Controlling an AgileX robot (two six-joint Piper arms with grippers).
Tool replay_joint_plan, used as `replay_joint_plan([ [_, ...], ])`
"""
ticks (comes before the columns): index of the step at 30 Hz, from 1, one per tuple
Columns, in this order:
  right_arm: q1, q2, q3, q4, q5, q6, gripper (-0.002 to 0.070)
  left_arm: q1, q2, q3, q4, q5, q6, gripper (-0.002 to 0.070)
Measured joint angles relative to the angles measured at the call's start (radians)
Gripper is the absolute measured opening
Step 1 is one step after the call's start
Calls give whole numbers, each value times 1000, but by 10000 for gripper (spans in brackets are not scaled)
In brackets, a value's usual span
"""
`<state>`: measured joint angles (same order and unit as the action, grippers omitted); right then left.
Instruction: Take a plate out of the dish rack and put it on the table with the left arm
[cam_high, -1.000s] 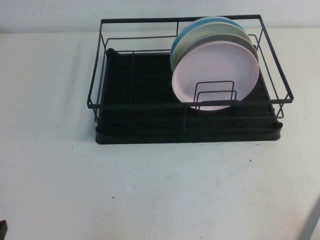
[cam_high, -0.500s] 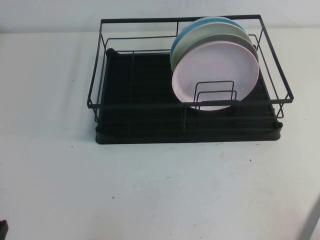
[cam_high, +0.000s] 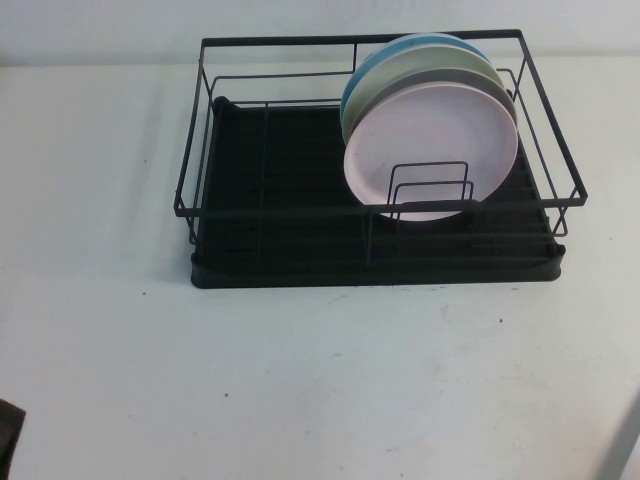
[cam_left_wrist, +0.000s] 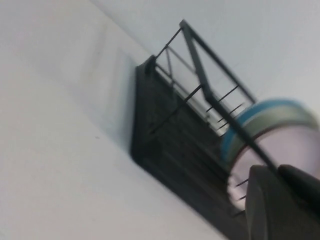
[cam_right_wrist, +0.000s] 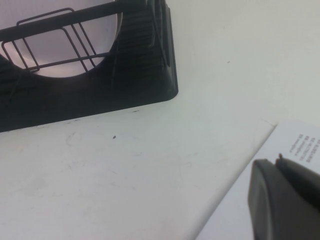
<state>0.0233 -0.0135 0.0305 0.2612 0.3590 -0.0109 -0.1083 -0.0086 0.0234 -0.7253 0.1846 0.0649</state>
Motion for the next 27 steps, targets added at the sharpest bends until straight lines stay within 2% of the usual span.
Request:
replay_joint_plan([
  [3, 0, 0, 0, 0, 0, 0, -18, 0, 0, 0, -161, -65, -49, -3],
  [7, 0, 0, 0, 0, 0, 0, -18, 0, 0, 0, -230, -166, -45, -3],
  [10, 0, 0, 0, 0, 0, 0, -18, 0, 0, 0, -225, -144, 7, -3],
  [14, 0, 0, 0, 0, 0, 0, -18, 0, 59, -115, -66, 125, 204, -3],
  [19, 0, 0, 0, 0, 0, 0, -18, 0, 355, -445, 101, 434, 316, -3],
  [22, 0, 0, 0, 0, 0, 0, -18, 0, 575, -664, 134, 634, 456, -3],
  [24, 0, 0, 0, 0, 0, 0, -18, 0, 717, -811, 140, 757, 606, -3],
  [27, 0, 0, 0, 0, 0, 0, -18, 0, 894, -1003, 135, 859, 786, -3],
])
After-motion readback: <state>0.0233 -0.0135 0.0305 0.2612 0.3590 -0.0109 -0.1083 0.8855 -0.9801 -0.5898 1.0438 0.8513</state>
